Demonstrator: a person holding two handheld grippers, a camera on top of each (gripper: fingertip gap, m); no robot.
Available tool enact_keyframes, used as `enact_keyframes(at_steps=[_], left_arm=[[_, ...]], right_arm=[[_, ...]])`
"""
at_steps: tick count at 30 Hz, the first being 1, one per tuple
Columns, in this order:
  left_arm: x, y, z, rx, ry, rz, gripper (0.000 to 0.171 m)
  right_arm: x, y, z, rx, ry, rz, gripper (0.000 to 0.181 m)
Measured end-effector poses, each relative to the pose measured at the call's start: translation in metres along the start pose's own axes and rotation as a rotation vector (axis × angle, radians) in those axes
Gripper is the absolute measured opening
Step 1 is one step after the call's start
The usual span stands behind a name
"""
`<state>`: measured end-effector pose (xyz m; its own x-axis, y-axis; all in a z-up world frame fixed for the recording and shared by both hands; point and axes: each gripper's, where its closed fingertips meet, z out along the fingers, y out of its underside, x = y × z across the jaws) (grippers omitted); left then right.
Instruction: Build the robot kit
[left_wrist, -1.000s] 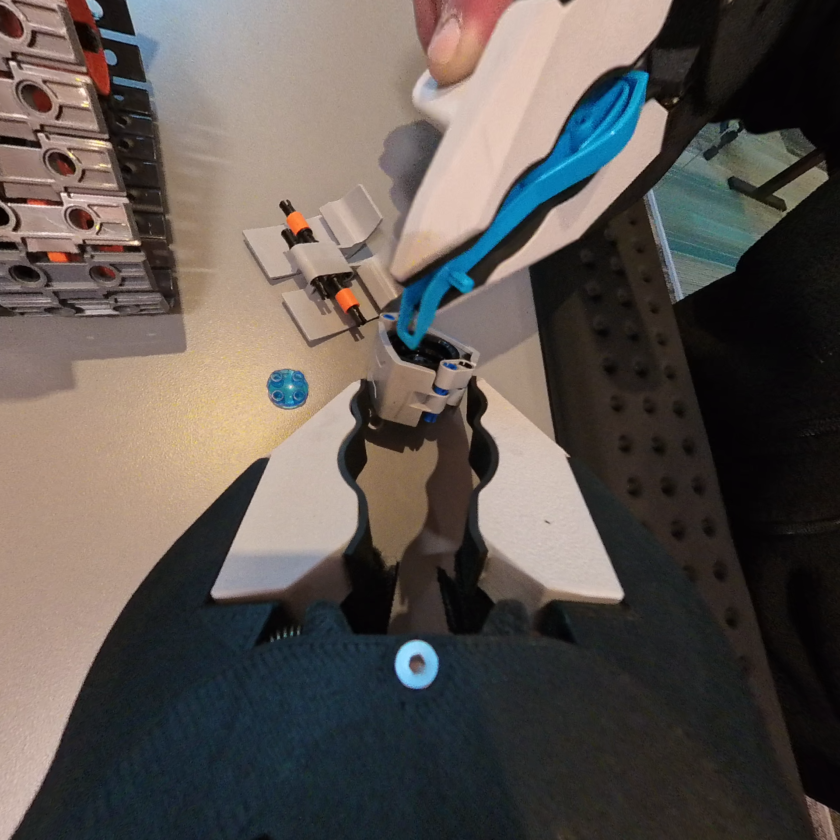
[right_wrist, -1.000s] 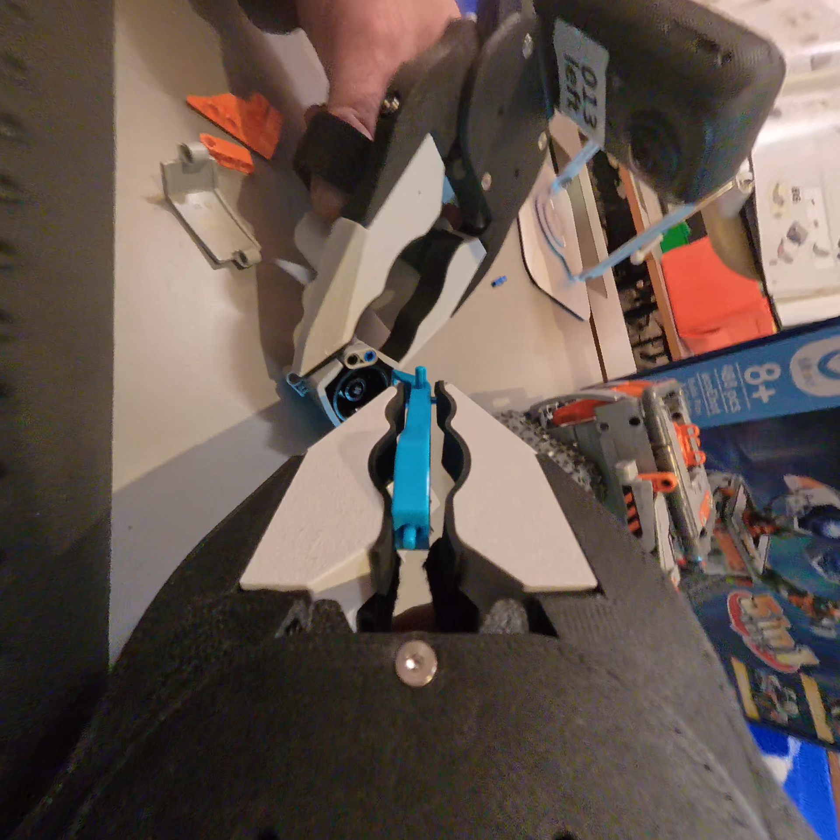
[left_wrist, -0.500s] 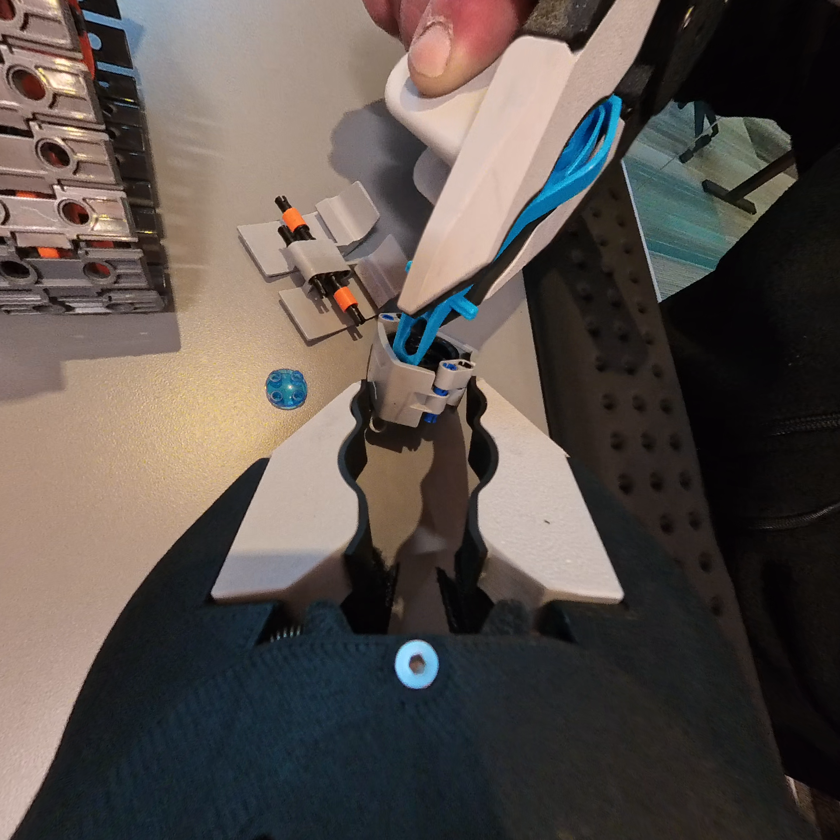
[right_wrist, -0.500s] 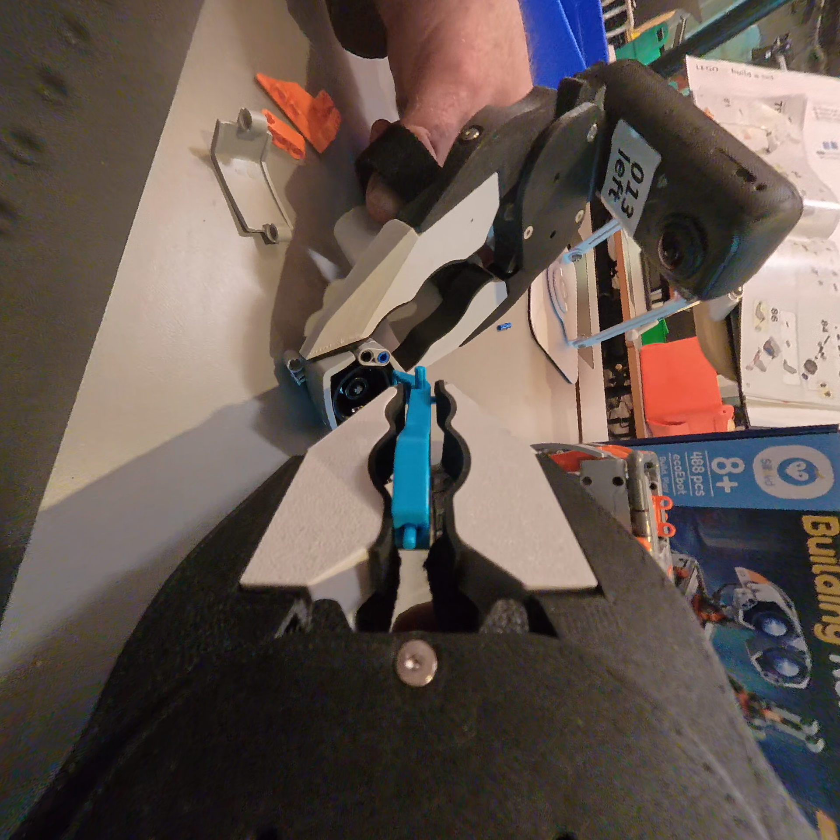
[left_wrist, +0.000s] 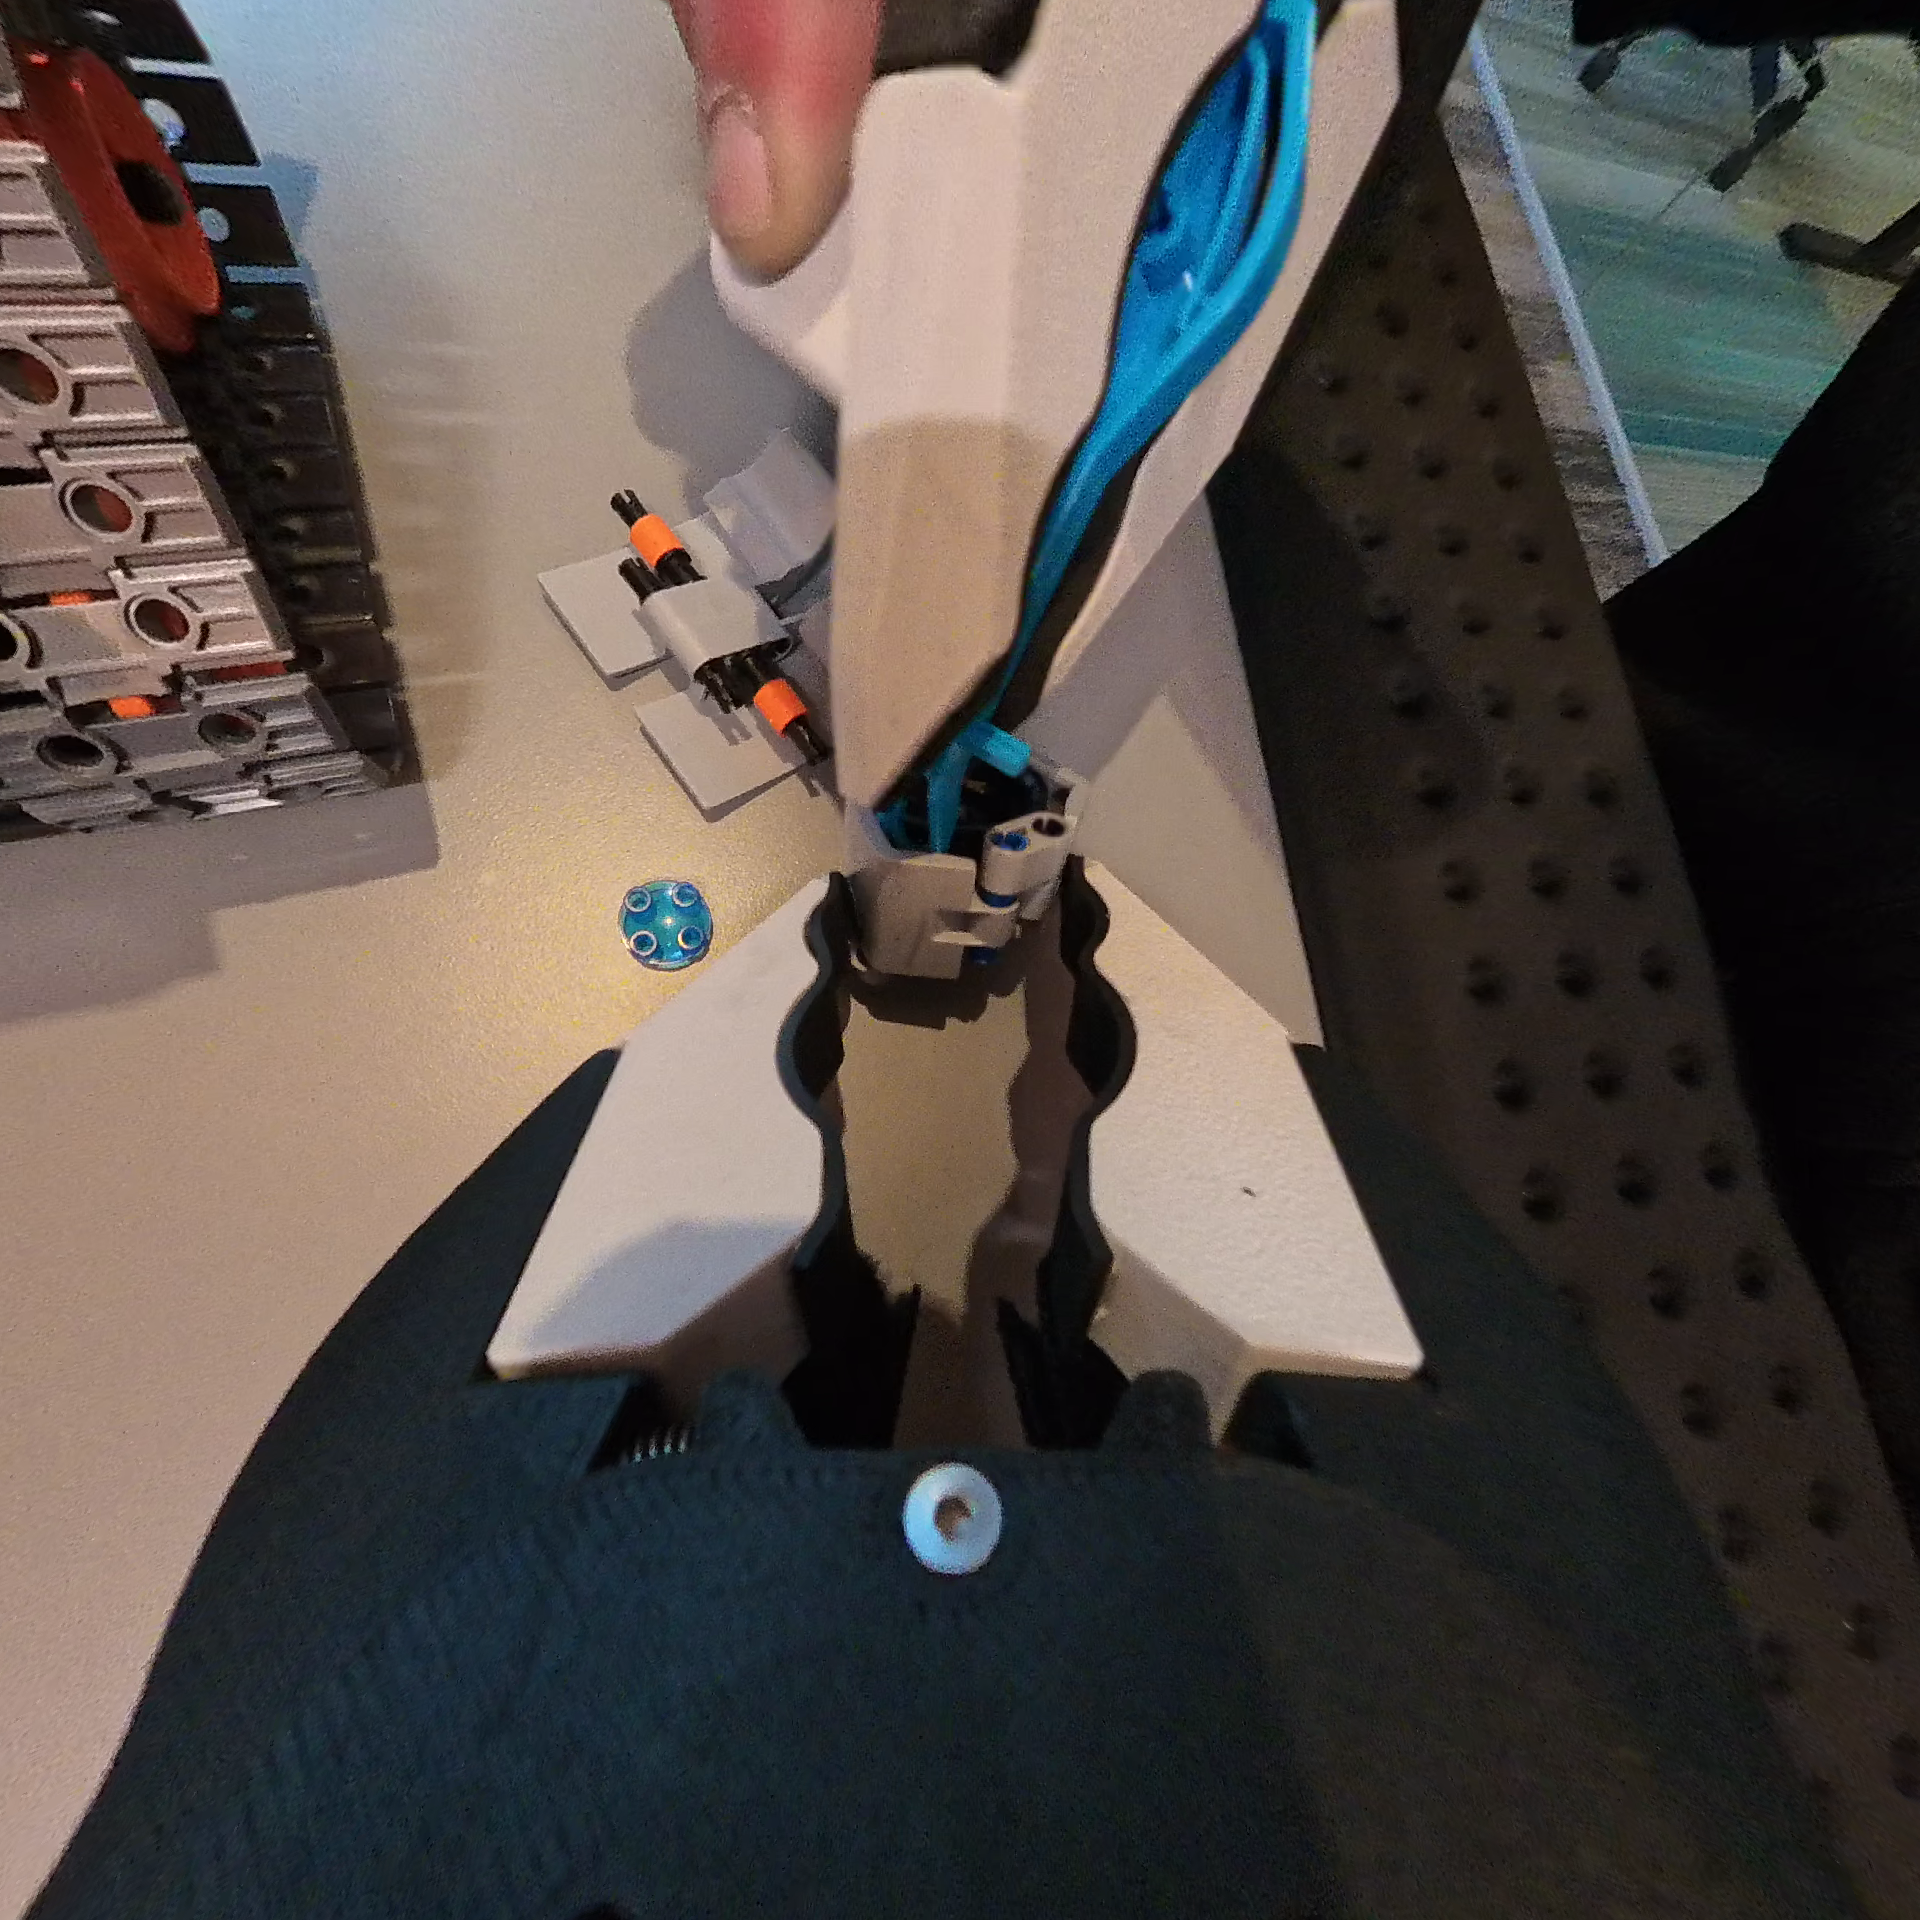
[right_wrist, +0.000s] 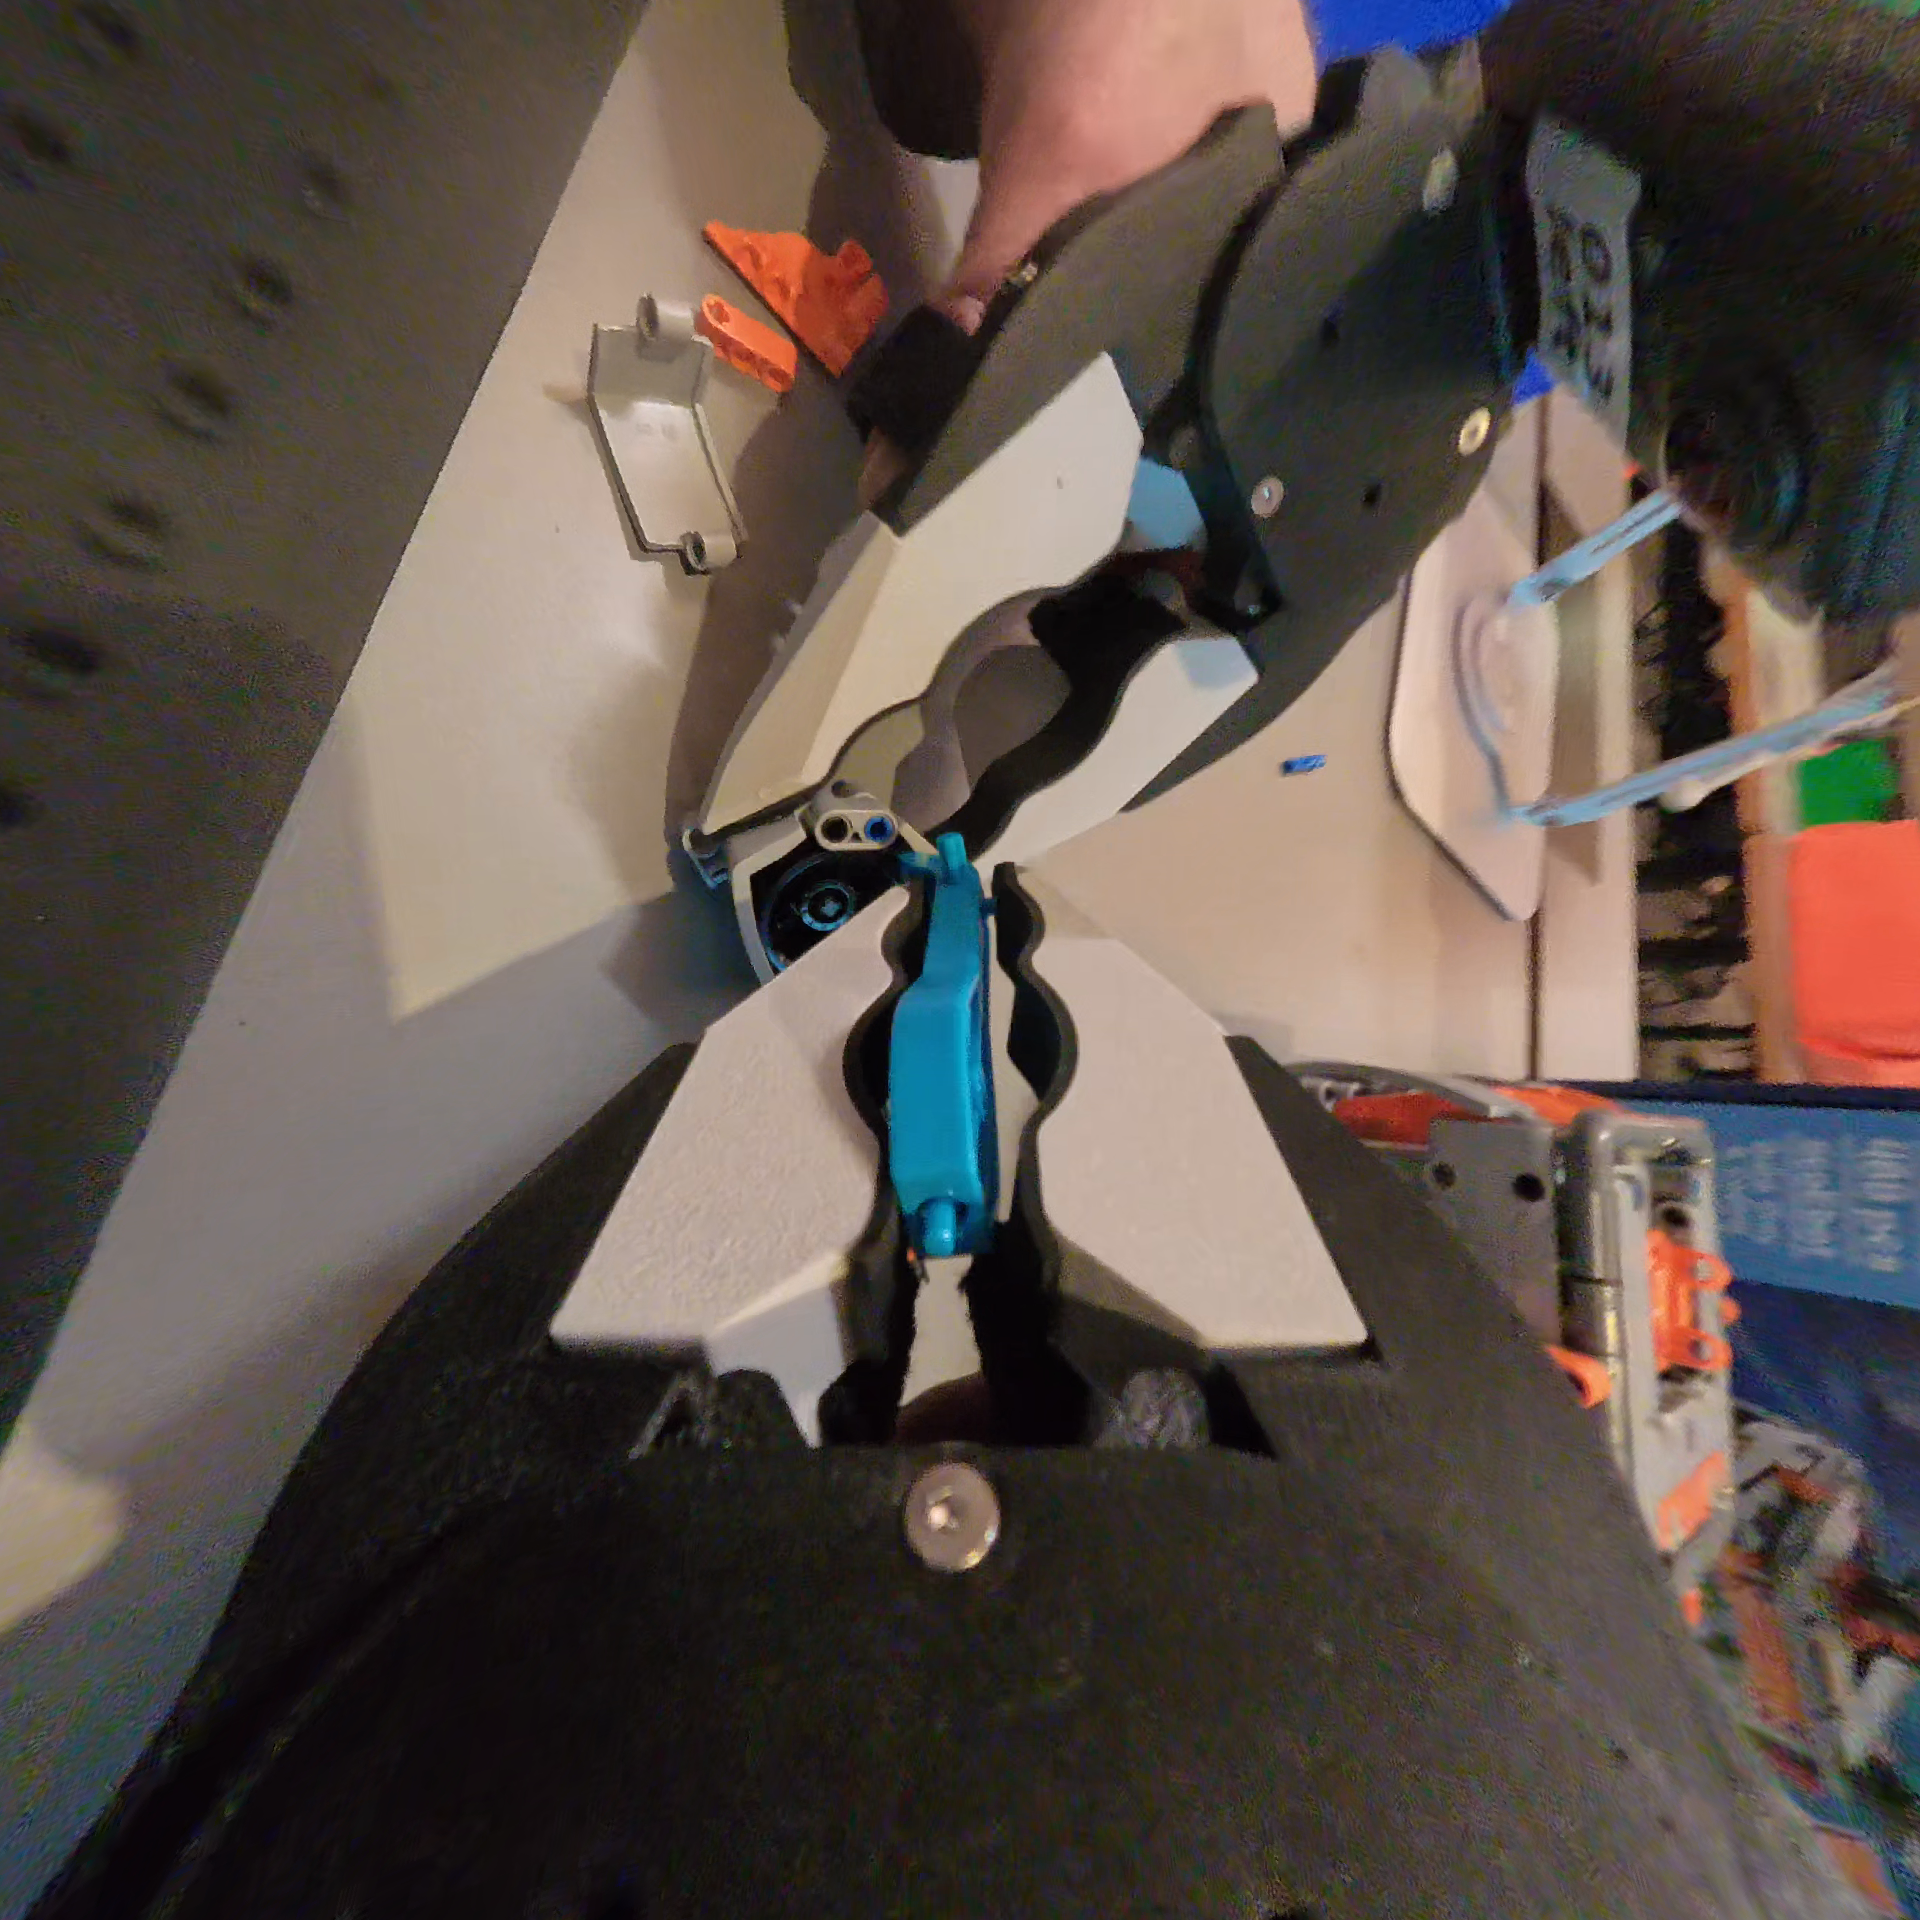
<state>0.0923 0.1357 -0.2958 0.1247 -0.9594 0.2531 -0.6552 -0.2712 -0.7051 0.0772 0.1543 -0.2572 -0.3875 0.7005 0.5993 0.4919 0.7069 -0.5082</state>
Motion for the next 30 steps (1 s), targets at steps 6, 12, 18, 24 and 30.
enact_keyframes(at_steps=[6,12,18,24,30], left_arm=[[0.000,0.000,0.002,-0.016,-0.035,0.046,0.038],[0.002,-0.001,0.004,-0.047,-0.086,0.127,0.038],[-0.003,-0.001,0.003,-0.100,-0.198,0.222,0.037],[-0.009,-0.001,0.001,-0.100,-0.230,0.244,0.037],[-0.008,-0.001,0.001,-0.086,-0.212,0.235,0.038]], right_arm=[[0.000,0.005,-0.001,-0.020,-0.122,0.238,0.010],[-0.002,0.009,-0.007,-0.050,-0.227,0.482,0.011],[-0.011,0.021,-0.012,-0.124,-0.196,0.427,0.011],[-0.017,0.013,-0.008,-0.025,-0.094,0.452,0.011],[0.000,0.009,-0.015,0.038,0.019,0.435,0.011]])
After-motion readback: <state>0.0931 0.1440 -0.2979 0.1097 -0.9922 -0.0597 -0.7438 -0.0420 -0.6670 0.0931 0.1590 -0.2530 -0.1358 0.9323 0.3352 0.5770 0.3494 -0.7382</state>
